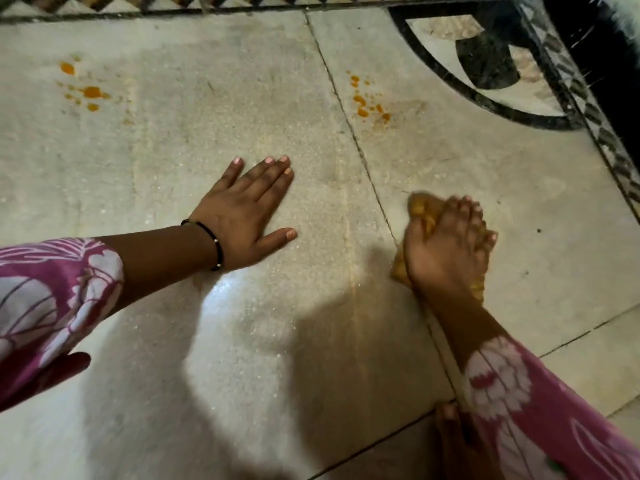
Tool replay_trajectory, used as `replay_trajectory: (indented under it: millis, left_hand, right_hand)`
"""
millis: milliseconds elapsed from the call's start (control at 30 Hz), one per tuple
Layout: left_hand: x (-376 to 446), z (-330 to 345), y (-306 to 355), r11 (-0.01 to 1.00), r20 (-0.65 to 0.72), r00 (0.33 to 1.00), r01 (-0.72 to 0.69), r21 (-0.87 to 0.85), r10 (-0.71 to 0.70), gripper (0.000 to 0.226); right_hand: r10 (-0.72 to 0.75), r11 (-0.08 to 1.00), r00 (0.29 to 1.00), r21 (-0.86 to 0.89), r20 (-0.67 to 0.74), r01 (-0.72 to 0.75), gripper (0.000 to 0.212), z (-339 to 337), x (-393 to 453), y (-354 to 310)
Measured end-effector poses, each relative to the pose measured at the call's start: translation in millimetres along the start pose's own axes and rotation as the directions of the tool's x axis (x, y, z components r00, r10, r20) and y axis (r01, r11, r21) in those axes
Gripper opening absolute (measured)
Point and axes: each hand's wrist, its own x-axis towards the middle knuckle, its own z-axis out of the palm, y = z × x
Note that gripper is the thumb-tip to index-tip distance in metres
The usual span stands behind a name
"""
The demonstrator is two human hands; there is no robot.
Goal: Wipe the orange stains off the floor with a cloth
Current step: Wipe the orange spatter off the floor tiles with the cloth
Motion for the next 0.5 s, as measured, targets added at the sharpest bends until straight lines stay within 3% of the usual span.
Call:
replay_trajectory:
  millis: [67,133,200,267,300,400,500]
  left_hand:
    - [0,0,0,1.000,0.002,1.000,-0.004,0.002,0.004,0.085]
    - [0,-1,0,1.000,-0.001,1.000,-0.004,0.007,0.004,0.085]
    - [1,-1,1,1.000,-0.002,1.000,-0.008,0.010,0.008,0.085]
    - [1,-2,1,1.000,0.004,1.000,-0.011,0.004,0.011,0.086]
    - [1,-2,1,1.000,0.006,1.000,-0.009,0.002,0.009,0.086]
    - [0,-1,0,1.000,0.001,1.000,-0.004,-0.004,0.004,0.085]
    - [1,-1,0,1.000,-0.003,1.000,-0.006,-0.006,0.006,0.086]
  right_hand:
    - [0.007,0.998,0.999,0.059,0.044,-0.009,0.071,-4,14,-39]
    - [-0.190,0.981,0.982,0.043,-0.001,0.190,0.070,5,0,-75]
    - [-0.429,0.903,0.902,-0.042,-0.054,0.427,0.075,16,-35,-88]
    - [-0.575,0.817,0.818,-0.042,-0.002,0.574,0.071,26,-76,-66]
    - [-0.600,0.799,0.800,-0.034,0.022,0.600,0.069,25,-96,-48]
    - [-0.554,0.831,0.831,-0.029,0.051,0.556,0.068,23,-120,-1]
    - [-0.542,0.838,0.840,-0.050,0.042,0.543,0.070,20,-97,-9]
